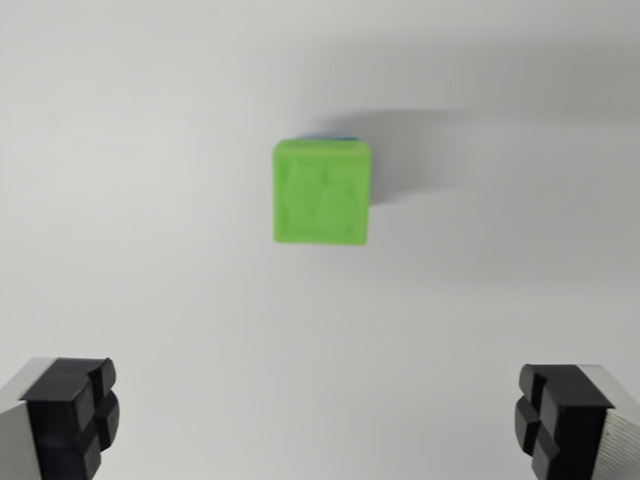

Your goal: Stack cube

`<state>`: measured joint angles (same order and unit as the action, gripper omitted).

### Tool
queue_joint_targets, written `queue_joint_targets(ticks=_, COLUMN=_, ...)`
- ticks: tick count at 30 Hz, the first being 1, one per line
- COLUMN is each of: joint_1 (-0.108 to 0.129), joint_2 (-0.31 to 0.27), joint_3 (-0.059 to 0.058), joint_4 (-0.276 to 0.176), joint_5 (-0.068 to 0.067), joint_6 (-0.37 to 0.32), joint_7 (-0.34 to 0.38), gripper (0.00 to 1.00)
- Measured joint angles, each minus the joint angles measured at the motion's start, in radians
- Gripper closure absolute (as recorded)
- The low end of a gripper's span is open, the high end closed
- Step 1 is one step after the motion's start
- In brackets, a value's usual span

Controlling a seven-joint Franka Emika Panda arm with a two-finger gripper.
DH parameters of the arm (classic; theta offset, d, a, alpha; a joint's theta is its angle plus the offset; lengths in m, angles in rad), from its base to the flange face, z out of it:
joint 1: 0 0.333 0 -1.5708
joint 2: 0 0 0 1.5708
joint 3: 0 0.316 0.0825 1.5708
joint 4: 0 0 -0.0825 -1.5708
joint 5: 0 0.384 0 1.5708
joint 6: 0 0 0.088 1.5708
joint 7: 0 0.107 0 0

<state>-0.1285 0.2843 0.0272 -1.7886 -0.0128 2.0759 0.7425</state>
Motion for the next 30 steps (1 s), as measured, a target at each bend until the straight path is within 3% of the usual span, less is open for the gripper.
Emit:
queue_joint_targets(ticks=19, joint_1=0.000, joint_2=-0.040, joint_3=0.000, joint_4=0.097, joint_5=0.001, joint_6=-0.137, joint_7=-0.002, gripper=0.00)
queue_joint_targets(ticks=30, joint_1=0.000, joint_2=-0.046, joint_3=0.000, joint_4=0.123, joint_5=0.001, joint_6=-0.169, joint_7=-0.002, gripper=0.00)
